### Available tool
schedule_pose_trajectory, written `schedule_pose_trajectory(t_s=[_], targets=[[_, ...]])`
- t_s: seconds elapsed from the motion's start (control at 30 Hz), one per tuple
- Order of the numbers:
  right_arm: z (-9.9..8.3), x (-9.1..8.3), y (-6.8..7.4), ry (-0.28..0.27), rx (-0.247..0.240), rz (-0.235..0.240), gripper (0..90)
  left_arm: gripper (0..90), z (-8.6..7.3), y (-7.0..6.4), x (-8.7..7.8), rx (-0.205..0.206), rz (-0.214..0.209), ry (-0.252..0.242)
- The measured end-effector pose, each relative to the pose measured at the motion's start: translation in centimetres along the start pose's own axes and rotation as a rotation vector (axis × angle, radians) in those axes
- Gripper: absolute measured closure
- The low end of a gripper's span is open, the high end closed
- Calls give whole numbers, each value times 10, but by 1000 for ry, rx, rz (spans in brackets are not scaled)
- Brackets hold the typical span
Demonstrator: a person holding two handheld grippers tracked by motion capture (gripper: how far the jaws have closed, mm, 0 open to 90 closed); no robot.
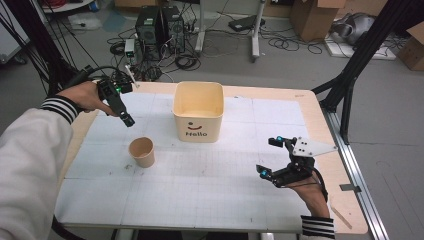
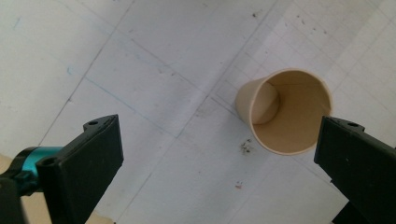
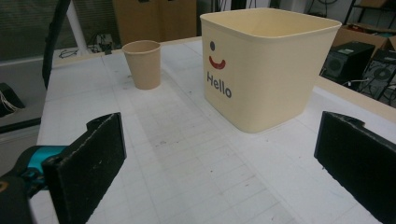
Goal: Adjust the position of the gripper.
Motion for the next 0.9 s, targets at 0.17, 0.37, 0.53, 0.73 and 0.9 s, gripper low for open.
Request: schedule_pose_trajectory(t_s=[0.17, 0.37, 0.53, 0.73, 0.9], targets=[[0, 0, 0, -4, -4, 0, 9, 18, 2, -12, 0, 48, 0, -2], [1, -1, -1, -4, -6, -1, 9, 18, 4, -25, 0, 99, -4, 4], [2, -2, -1, -10, -9, -5, 9, 18, 5, -36, 0, 141, -2, 15], [2, -3, -1, -12, -3, -2, 9, 18, 7, -50, 1, 198, 2, 24], [2, -3, -2, -13, -8, -7, 9, 18, 7, -60, 2, 256, 5, 36]])
Point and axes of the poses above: each handheld gripper's, and its own axes: x roughly forward along the jaws, z roughly out of its top, y roughly to its left, the point moved 6 cm from there along x, roughly forward along the jaws, and after that the axes turned 1 degree about z, right-handed, at the moved point
